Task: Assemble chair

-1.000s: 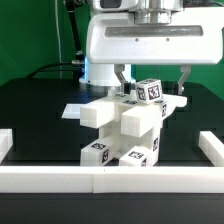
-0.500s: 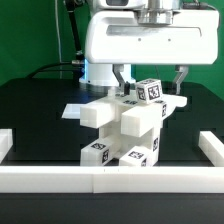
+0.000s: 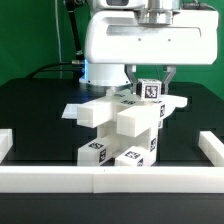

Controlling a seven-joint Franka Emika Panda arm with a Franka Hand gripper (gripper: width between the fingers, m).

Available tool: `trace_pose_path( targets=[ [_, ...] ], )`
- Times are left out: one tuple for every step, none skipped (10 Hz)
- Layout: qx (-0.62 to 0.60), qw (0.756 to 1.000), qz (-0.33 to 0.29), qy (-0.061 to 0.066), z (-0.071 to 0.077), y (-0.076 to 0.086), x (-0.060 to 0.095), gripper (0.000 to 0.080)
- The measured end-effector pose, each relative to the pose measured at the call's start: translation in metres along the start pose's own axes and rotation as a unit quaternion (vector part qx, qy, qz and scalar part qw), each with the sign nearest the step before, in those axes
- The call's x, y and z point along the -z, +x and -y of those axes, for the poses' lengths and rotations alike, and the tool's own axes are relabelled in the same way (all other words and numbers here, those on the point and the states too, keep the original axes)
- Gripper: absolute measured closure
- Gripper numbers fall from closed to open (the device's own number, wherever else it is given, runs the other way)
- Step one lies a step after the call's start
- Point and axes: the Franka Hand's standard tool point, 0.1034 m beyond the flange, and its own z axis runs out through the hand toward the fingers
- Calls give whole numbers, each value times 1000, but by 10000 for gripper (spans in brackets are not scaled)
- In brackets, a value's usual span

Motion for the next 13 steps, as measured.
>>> trace_pose_path(
  targets=[
    [-4,1000,0,0,0,0,0,531],
    [-18,1000,0,0,0,0,0,531],
    [-18,1000,0,0,0,0,0,531],
    [-38,999,0,0,0,0,0,531],
    [-88,996,0,1,0,0,0,531],
    [-129,992,0,0,0,0,0,530],
    [-168,986,0,0,-2,-1,-2,529],
    [-205,979,-1,1,-2,-1,-2,529],
    [-264,965,-1,3,-2,-1,-2,528],
    [-292,956,-1,3,-2,-1,-2,528],
    [-327,945,-1,4,-3,-1,-2,528],
    [-358,934,0,6,-3,-1,-2,528],
    [-377,926,0,6,-3,-1,-2,528]
  ],
)
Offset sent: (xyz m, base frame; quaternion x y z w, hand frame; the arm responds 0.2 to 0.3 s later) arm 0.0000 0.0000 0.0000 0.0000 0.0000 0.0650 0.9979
